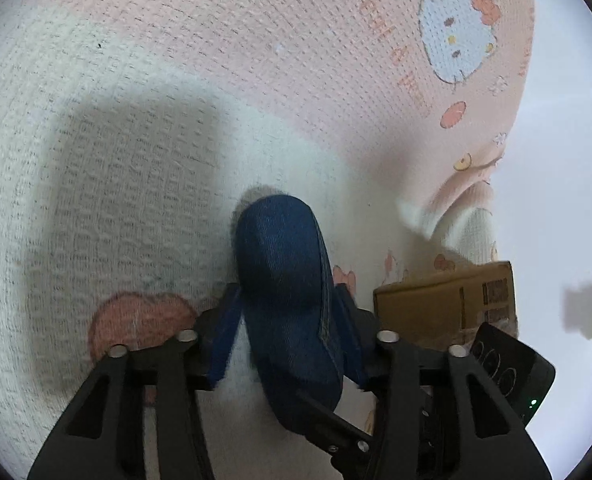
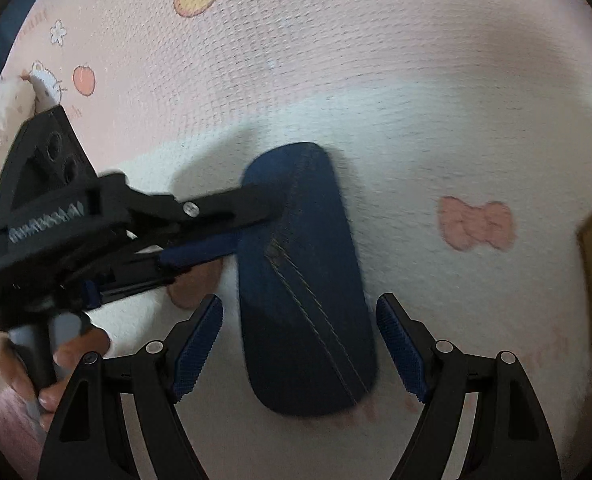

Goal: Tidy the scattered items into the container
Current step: 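Grasp the glasses case middle with the right gripper beside the left gripper, then lift the glasses case with both grippers and carry it over the box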

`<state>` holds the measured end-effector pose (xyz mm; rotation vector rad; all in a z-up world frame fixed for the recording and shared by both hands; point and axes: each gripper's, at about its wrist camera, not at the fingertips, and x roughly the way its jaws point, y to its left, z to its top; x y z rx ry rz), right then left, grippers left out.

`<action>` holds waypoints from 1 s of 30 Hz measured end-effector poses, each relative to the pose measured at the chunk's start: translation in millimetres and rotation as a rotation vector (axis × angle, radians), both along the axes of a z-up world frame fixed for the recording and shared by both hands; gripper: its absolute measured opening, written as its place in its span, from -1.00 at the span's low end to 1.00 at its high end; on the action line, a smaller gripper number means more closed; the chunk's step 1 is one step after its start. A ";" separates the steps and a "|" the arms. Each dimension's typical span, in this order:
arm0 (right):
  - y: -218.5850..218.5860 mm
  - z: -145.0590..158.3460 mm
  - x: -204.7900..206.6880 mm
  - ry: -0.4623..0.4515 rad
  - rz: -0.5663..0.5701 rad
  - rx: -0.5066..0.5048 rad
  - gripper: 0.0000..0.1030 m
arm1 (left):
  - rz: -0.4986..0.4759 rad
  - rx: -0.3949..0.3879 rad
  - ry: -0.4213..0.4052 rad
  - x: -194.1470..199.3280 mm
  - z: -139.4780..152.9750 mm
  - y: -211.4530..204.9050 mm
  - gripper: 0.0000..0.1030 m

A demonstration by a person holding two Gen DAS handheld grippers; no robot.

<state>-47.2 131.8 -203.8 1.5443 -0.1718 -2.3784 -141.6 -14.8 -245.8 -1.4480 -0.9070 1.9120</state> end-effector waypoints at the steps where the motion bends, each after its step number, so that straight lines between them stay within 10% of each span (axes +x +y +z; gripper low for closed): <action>1: -0.6 -0.9 -4.5 -0.011 -0.003 -0.015 0.51 | 0.004 0.002 -0.013 -2.9 -2.0 -0.9 -0.21; 16: 0.9 5.7 -12.4 -0.010 0.090 0.032 0.21 | -0.050 -0.047 0.066 2.3 22.0 8.7 -0.28; 30: 27.3 91.2 19.2 0.200 0.045 0.033 0.20 | -0.067 0.137 0.189 19.6 101.3 29.4 -0.36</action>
